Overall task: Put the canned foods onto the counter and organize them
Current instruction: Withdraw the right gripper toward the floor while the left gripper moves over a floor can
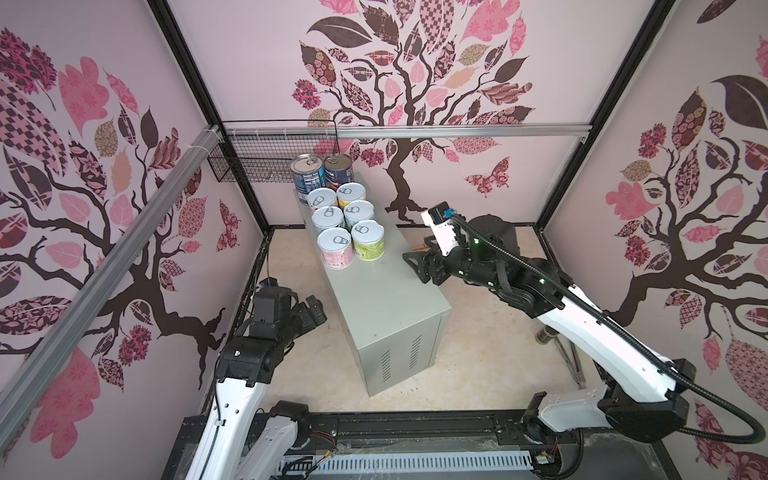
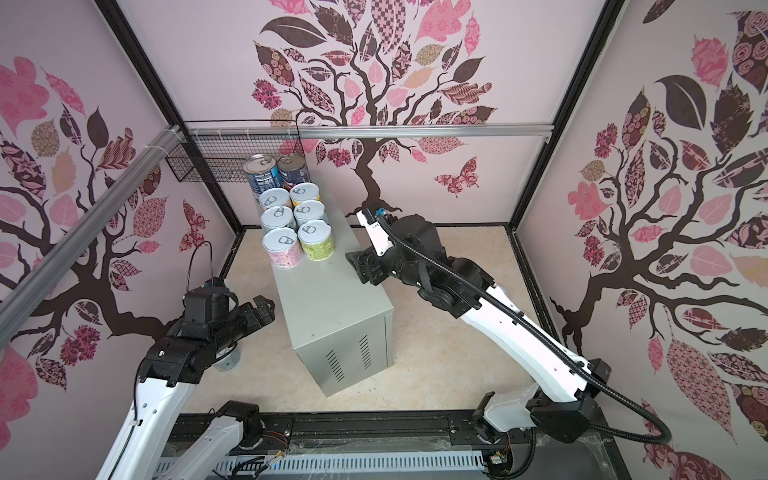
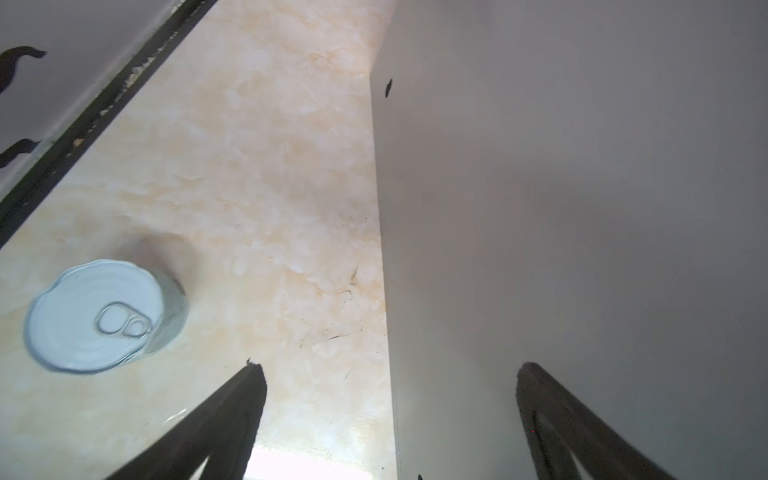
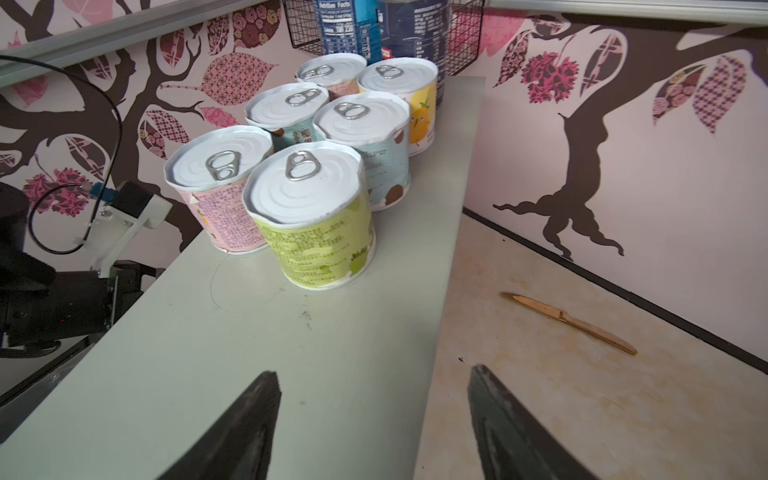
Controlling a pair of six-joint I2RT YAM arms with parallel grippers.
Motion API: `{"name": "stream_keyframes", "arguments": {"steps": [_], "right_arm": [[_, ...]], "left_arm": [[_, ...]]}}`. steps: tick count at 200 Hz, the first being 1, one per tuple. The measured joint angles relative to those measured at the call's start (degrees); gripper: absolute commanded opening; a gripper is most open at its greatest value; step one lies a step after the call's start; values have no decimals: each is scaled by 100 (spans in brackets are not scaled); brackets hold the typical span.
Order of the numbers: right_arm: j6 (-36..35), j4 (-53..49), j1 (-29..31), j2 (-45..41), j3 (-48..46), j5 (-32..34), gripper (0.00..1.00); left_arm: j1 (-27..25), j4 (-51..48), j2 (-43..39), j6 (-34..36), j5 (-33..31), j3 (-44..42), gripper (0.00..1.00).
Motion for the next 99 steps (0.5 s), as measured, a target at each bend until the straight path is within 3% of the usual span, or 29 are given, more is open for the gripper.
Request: {"name": "stream_keyframes", "arguments": {"steps": [44, 99], "right_arm": [[424, -31, -739, -1150, -979, 229, 94], [1296, 417, -2468, -2634, -3174, -240, 100]], "left_arm": [[94, -415, 142, -109, -92, 197, 98], [1008, -538, 612, -144, 258, 192, 98]]}}
